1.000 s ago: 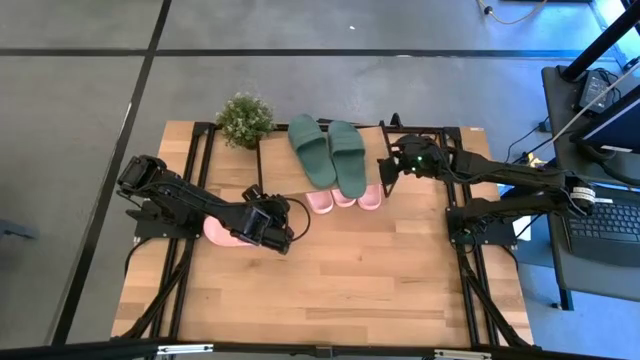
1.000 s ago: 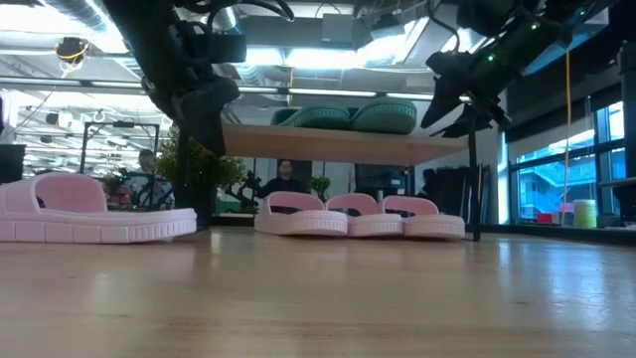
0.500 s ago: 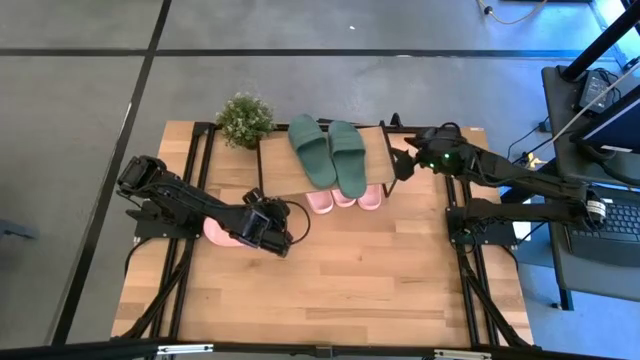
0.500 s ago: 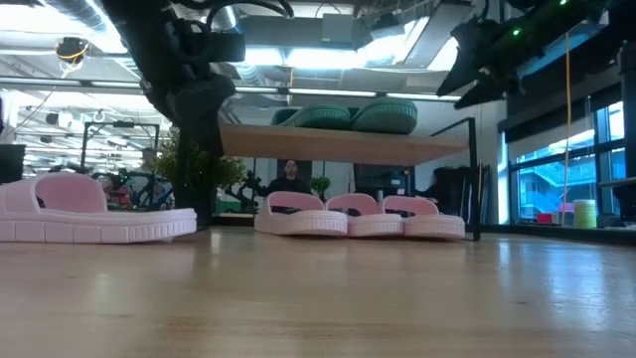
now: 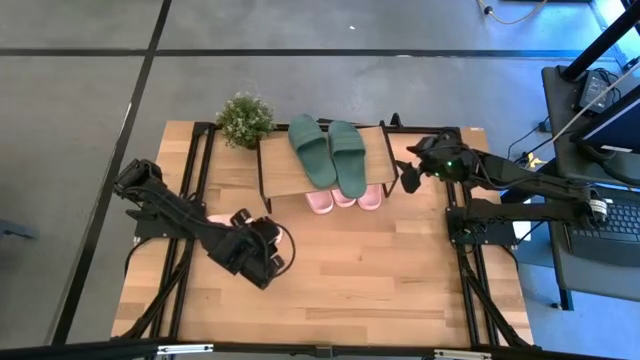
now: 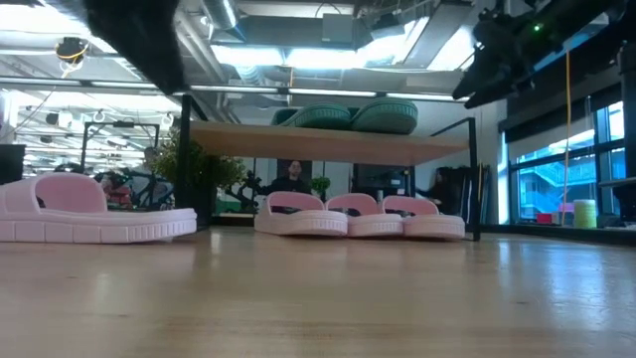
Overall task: Pick and place slides into the shelf
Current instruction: Put the pink slipper under the shelf
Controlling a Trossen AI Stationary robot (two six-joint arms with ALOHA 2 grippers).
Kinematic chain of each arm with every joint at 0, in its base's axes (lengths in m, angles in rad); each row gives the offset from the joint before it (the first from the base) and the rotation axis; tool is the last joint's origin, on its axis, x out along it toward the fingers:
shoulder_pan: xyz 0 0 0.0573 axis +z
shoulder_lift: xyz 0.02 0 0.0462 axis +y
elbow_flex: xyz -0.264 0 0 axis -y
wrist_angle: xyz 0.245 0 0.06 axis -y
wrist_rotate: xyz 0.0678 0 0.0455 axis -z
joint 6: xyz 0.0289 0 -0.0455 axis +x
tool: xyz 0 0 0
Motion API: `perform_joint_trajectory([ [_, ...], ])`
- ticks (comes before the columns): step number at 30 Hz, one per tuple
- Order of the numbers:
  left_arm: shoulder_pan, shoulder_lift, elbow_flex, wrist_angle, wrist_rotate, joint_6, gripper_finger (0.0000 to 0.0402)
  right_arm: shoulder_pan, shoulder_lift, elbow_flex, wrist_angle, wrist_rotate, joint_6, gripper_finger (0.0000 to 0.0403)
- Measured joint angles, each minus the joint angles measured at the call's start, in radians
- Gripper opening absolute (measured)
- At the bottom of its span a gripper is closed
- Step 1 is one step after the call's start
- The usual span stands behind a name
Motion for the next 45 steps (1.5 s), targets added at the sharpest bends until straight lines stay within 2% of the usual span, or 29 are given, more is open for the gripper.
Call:
perform_joint_trajectory([
  [8, 0.002, 0.042, 0.035, -0.210, 0.142, -0.216, 0.0159, 0.000, 0.045, 0.000, -0.008, 0.000, -0.002, 0.0282],
  [12, 0.046, 0.080, 0.048, -0.330, 0.312, -0.313, 0.0159, 0.000, 0.050, 0.000, -0.056, 0.000, -0.032, 0.0282],
  [15, 0.083, 0.114, 0.048, -0.378, 0.373, -0.324, 0.0159, 0.000, 0.050, 0.000, -0.081, 0.001, -0.031, 0.0282],
  [20, 0.142, 0.172, 0.048, -0.421, 0.388, -0.313, 0.0159, 0.000, 0.050, 0.000, -0.092, 0.002, -0.029, 0.0282],
  [25, 0.196, 0.224, 0.048, -0.414, 0.391, -0.232, 0.0159, 0.000, 0.050, 0.000, -0.094, 0.002, -0.029, 0.0282],
  [32, 0.230, 0.293, 0.042, -0.413, 0.391, -0.186, 0.0159, -0.001, 0.049, 0.000, -0.116, 0.002, -0.025, 0.0282],
  [35, 0.230, 0.296, 0.006, -0.415, 0.404, -0.191, 0.0159, -0.001, 0.049, 0.000, -0.128, 0.004, -0.024, 0.0282],
  [40, 0.228, 0.298, -0.090, -0.412, 0.484, -0.234, 0.0159, -0.001, 0.049, 0.001, -0.134, 0.004, -0.024, 0.0282],
  [45, 0.223, 0.298, -0.153, -0.354, 0.492, -0.240, 0.0159, -0.001, 0.049, 0.001, -0.136, 0.003, -0.024, 0.0282],
])
